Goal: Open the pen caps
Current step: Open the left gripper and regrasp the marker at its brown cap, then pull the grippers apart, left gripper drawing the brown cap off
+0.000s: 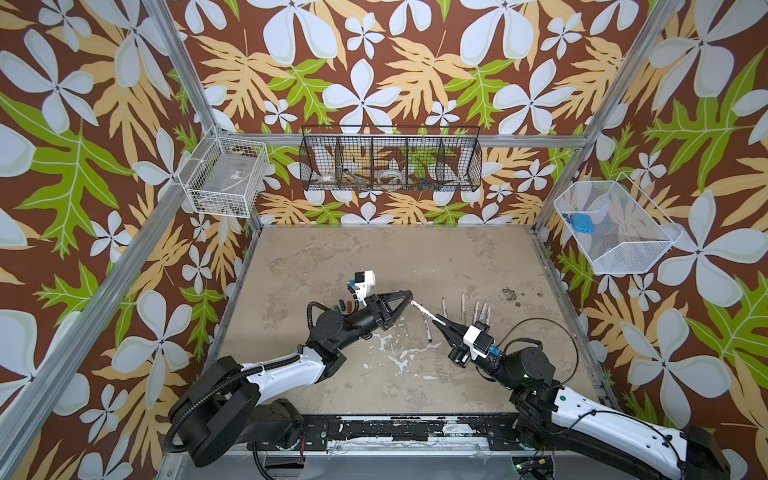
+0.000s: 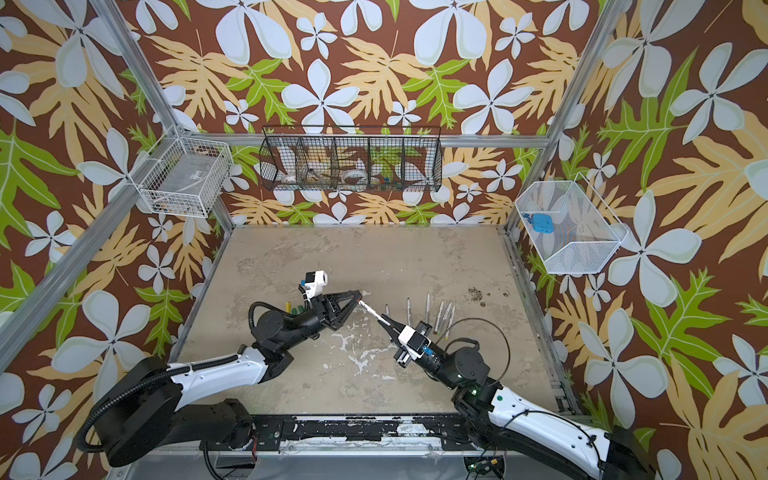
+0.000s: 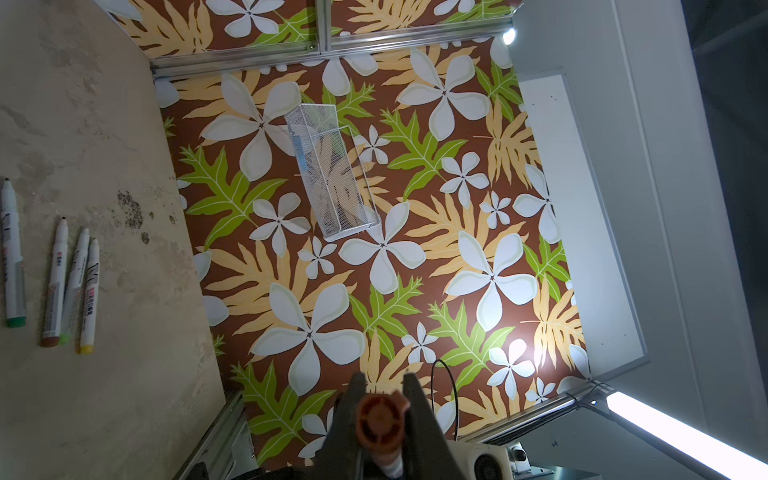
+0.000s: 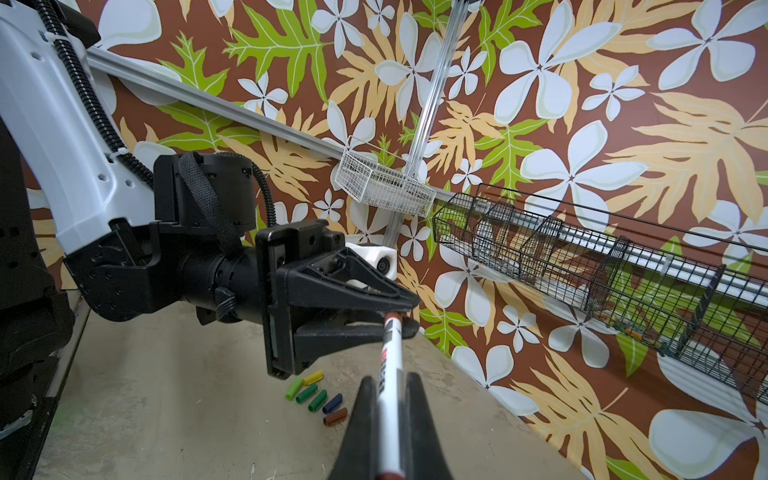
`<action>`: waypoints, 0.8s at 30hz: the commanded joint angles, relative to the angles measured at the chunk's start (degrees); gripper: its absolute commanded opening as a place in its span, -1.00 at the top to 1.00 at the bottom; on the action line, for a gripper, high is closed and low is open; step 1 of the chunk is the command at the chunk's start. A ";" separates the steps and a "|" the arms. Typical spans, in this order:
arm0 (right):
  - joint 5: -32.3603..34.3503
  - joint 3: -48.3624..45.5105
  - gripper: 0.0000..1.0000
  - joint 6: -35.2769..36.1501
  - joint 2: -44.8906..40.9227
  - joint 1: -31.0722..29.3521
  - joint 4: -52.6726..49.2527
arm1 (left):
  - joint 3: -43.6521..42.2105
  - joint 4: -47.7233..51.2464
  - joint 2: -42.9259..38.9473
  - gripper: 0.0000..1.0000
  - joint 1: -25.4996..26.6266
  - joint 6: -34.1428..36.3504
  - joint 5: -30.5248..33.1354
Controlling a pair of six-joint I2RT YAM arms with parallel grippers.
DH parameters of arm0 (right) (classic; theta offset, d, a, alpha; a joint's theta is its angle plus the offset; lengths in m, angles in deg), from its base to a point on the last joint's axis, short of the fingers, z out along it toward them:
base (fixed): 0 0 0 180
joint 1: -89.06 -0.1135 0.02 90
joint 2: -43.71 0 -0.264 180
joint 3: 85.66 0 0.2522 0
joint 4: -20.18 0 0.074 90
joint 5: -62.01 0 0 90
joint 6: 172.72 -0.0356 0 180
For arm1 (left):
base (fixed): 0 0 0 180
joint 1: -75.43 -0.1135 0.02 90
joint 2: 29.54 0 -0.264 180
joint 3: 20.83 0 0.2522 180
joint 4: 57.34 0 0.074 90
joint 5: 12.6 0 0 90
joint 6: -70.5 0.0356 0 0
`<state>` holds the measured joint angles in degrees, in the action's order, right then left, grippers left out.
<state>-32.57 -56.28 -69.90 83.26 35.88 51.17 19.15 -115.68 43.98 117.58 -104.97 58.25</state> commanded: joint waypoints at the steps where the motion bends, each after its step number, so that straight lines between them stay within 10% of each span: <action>1: -1.22 0.03 1.00 -0.76 0.11 -0.08 1.84 | 0.16 -2.97 -0.59 0.84 0.04 -0.05 -0.29; 4: -0.30 1.86 0.16 -3.96 0.43 -0.06 -1.65 | -1.07 -2.89 -1.99 0.95 -0.03 1.37 0.67; 7: 1.03 5.74 -0.21 -7.37 1.54 -0.06 -8.81 | -2.13 1.41 -5.28 0.98 -0.72 7.27 2.73; 14: 6.55 10.76 -0.29 -13.07 2.63 -0.08 -19.64 | 2.17 31.73 -17.24 0.99 -1.54 38.96 15.04; 24: 4.10 18.88 -0.30 -15.80 9.53 0.02 -31.66 | 0.25 34.08 -16.49 0.99 -1.54 60.40 17.76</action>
<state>-26.78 -38.62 -84.55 91.19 35.92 23.43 20.04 -81.51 26.45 116.18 -53.37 76.34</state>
